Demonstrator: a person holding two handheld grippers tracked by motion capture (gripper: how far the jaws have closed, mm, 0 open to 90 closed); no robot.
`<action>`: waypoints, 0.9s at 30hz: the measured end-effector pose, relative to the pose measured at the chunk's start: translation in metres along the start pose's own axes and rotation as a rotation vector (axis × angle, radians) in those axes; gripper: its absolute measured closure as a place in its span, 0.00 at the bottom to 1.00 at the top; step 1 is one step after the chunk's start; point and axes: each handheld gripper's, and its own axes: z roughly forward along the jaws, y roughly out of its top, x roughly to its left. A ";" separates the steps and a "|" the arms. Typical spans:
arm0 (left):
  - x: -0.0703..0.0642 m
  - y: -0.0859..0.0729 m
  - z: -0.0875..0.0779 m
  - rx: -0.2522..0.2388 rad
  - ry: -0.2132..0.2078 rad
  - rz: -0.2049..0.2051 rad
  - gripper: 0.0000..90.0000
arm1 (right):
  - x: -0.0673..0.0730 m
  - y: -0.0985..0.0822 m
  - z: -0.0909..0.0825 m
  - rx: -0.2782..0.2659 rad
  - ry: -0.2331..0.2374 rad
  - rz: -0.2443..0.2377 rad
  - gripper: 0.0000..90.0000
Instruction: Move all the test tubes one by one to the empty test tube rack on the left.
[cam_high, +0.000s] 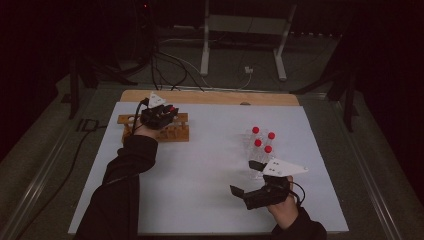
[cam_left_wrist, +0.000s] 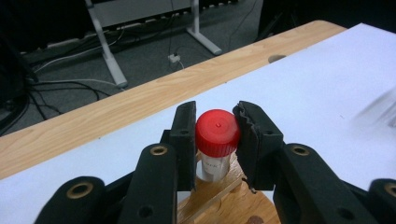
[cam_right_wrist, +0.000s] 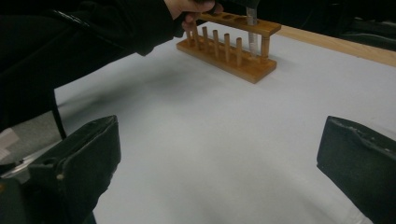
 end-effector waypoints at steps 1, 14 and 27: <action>-0.001 0.000 -0.001 0.011 0.004 0.009 0.74 | 0.000 0.000 0.000 0.000 -0.002 -0.002 0.00; -0.007 0.013 -0.030 0.001 -0.061 0.009 0.28 | -0.008 0.008 -0.011 -0.011 -0.044 -0.008 0.00; -0.044 0.008 -0.078 -0.036 -0.279 0.062 0.01 | -0.041 0.013 -0.038 -0.057 -0.151 0.048 0.00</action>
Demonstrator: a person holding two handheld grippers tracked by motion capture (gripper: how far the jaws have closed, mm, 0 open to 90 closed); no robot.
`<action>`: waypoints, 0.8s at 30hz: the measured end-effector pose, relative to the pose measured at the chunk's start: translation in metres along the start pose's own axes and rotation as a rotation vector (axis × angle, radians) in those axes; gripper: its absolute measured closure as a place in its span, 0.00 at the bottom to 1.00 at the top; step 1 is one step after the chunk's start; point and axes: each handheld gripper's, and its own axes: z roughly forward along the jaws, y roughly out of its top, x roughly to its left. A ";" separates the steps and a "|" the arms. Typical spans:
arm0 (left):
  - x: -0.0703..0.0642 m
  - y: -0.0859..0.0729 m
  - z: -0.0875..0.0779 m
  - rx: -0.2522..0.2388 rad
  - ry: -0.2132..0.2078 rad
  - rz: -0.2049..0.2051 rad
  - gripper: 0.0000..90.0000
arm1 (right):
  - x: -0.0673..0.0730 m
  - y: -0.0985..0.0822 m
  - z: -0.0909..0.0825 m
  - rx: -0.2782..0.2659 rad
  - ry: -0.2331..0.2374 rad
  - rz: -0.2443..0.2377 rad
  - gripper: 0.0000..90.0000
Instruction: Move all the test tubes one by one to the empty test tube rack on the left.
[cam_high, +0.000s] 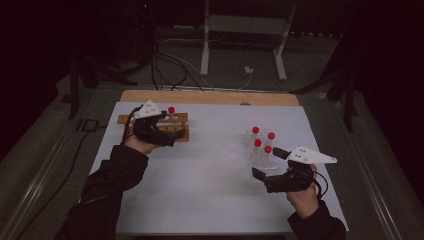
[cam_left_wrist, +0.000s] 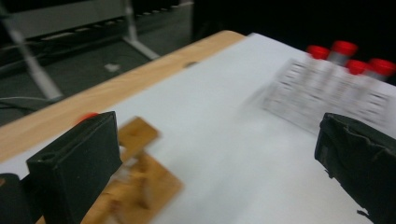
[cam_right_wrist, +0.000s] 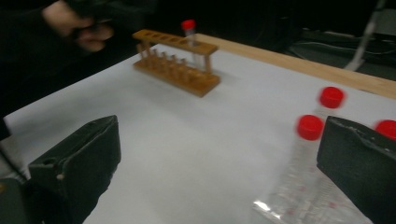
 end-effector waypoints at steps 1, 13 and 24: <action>-0.003 -0.001 -0.002 -0.004 -0.022 0.000 0.01 | -0.003 -0.001 0.000 0.004 -0.008 0.003 0.00; -0.045 -0.028 -0.023 -0.038 -0.136 0.057 0.01 | -0.037 -0.010 0.012 0.060 -0.069 0.032 0.00; -0.070 -0.051 -0.021 -0.021 -0.214 0.069 0.01 | -0.054 -0.025 0.025 0.127 -0.107 0.037 0.12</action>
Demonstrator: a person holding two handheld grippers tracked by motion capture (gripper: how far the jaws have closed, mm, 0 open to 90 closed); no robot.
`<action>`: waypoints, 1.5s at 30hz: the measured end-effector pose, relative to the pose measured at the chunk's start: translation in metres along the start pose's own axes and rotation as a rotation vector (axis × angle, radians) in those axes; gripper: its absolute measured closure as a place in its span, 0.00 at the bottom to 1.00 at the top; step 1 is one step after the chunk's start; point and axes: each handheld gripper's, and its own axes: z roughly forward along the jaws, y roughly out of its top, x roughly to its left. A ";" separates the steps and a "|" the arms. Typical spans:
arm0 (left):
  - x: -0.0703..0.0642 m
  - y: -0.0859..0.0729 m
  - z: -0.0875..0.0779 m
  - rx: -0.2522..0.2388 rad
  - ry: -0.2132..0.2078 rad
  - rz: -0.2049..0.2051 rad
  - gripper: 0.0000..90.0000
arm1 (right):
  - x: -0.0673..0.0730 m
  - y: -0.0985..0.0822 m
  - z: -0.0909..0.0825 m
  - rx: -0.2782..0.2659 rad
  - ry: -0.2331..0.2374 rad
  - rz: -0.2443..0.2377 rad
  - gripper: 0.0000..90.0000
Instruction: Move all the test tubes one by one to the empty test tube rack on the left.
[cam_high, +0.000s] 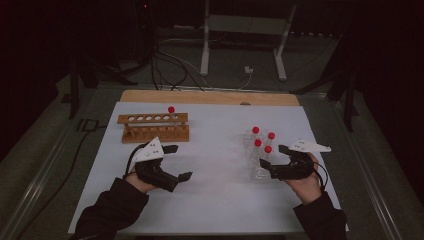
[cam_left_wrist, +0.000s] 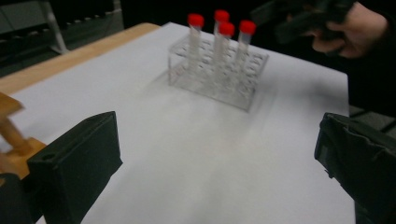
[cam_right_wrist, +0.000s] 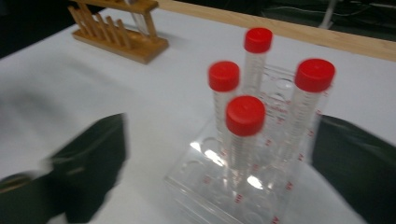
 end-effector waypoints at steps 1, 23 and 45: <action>-0.002 -0.002 0.001 0.001 -0.005 0.001 0.01 | -0.001 -0.001 0.001 0.005 -0.010 0.003 0.12; -0.008 -0.013 0.008 0.023 -0.033 -0.002 0.01 | -0.002 -0.009 0.022 0.109 -0.090 -0.016 0.65; -0.006 -0.015 0.008 0.029 -0.032 -0.005 0.01 | 0.004 -0.007 0.029 0.126 -0.139 -0.047 0.83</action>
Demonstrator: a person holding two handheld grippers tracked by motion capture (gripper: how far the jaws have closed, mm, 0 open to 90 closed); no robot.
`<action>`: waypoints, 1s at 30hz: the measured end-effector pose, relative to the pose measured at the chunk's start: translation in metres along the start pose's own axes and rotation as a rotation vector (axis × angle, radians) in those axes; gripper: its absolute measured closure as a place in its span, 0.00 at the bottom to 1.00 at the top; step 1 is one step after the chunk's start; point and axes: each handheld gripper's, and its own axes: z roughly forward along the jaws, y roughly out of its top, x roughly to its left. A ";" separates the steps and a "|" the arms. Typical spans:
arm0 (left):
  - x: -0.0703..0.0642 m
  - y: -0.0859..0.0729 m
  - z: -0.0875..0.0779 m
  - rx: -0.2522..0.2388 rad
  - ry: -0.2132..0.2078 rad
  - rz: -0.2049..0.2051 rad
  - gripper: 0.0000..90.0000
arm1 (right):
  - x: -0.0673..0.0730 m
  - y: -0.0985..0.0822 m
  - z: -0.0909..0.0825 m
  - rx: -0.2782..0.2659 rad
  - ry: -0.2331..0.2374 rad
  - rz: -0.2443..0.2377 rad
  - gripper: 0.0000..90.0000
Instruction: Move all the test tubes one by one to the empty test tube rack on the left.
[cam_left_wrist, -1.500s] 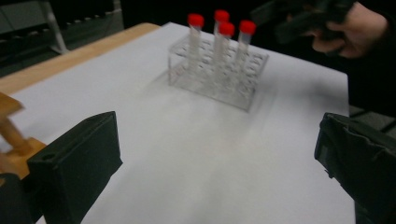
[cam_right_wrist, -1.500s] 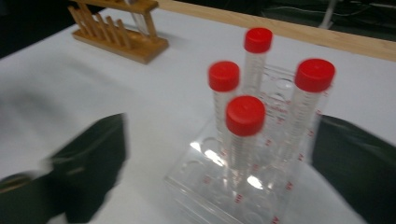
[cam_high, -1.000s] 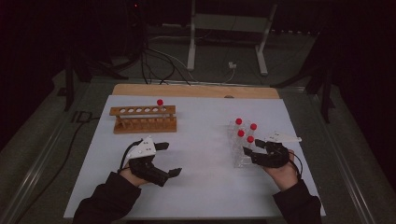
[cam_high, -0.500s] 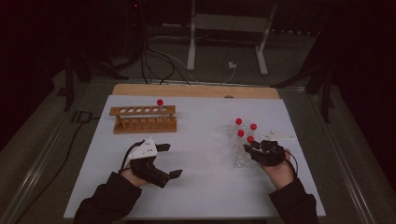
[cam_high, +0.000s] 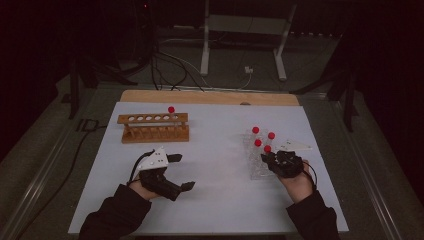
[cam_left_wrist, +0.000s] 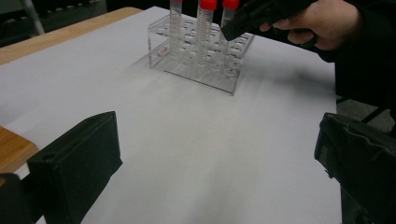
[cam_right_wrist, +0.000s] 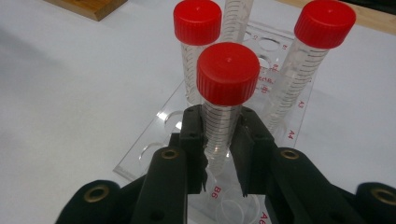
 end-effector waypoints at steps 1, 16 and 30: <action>0.000 0.000 0.000 0.003 -0.002 0.000 0.01 | 0.000 0.001 -0.001 -0.007 0.002 0.000 0.83; 0.001 0.000 0.001 0.003 -0.013 -0.006 0.01 | 0.001 0.015 -0.031 -0.104 -0.002 -0.006 0.84; 0.000 0.001 0.000 0.004 -0.016 -0.004 0.01 | 0.016 0.027 -0.053 -0.179 0.016 -0.047 0.84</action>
